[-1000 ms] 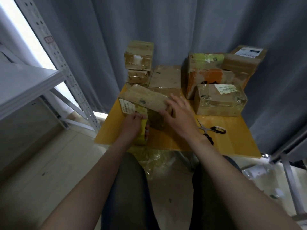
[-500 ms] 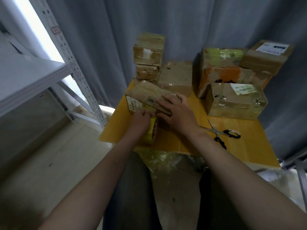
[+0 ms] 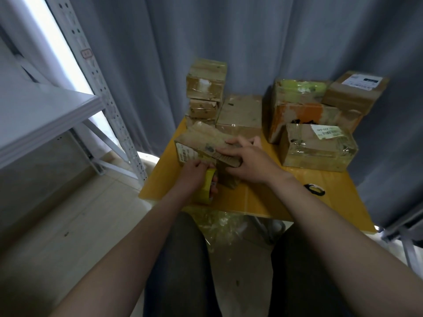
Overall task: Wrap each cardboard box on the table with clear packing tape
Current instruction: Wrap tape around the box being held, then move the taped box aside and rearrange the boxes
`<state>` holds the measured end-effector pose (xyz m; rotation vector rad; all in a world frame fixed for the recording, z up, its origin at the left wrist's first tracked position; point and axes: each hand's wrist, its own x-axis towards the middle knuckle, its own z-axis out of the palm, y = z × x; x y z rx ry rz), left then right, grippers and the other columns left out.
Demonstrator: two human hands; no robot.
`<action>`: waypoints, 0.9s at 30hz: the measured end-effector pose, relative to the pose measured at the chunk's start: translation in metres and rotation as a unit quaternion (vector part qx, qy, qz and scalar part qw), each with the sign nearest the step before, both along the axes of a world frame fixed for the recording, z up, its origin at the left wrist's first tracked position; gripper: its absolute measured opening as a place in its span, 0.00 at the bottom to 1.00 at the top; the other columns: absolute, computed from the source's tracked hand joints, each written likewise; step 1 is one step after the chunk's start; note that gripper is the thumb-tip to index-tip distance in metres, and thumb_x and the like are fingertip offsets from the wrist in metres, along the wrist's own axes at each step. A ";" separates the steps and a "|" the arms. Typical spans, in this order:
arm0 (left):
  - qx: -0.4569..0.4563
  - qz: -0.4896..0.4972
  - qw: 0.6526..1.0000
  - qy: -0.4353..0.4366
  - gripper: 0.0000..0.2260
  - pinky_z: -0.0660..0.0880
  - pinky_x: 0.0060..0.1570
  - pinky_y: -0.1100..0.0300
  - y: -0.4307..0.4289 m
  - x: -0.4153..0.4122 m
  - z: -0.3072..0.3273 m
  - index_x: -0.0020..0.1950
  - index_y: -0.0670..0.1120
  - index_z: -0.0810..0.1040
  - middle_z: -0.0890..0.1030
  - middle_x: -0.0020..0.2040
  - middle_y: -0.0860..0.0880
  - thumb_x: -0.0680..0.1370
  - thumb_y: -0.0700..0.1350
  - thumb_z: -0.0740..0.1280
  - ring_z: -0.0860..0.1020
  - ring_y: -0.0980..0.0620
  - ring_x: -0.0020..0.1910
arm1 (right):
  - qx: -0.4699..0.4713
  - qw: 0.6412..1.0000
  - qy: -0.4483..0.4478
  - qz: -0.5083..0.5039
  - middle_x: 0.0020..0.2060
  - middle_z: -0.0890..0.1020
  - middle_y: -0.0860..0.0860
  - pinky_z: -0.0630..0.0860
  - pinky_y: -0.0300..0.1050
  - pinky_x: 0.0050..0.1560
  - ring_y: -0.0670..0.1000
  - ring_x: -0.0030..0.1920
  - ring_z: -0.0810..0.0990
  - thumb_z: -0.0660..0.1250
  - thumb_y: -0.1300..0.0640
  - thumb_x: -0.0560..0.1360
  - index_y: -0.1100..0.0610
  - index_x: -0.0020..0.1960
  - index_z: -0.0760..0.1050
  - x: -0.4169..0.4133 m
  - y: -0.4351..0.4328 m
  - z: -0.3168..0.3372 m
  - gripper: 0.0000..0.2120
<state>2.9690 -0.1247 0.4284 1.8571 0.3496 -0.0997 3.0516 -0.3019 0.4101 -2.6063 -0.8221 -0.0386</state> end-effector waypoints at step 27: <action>-0.218 -0.015 0.971 -0.097 0.08 0.81 0.35 0.51 -0.003 0.141 0.121 0.62 0.43 0.73 0.83 0.34 0.45 0.84 0.44 0.63 0.82 0.45 0.29 | 0.313 0.873 -0.089 -0.362 0.62 0.67 0.52 0.68 0.50 0.52 0.59 0.64 0.64 0.77 0.45 0.69 0.51 0.55 0.66 0.101 0.016 0.112 0.24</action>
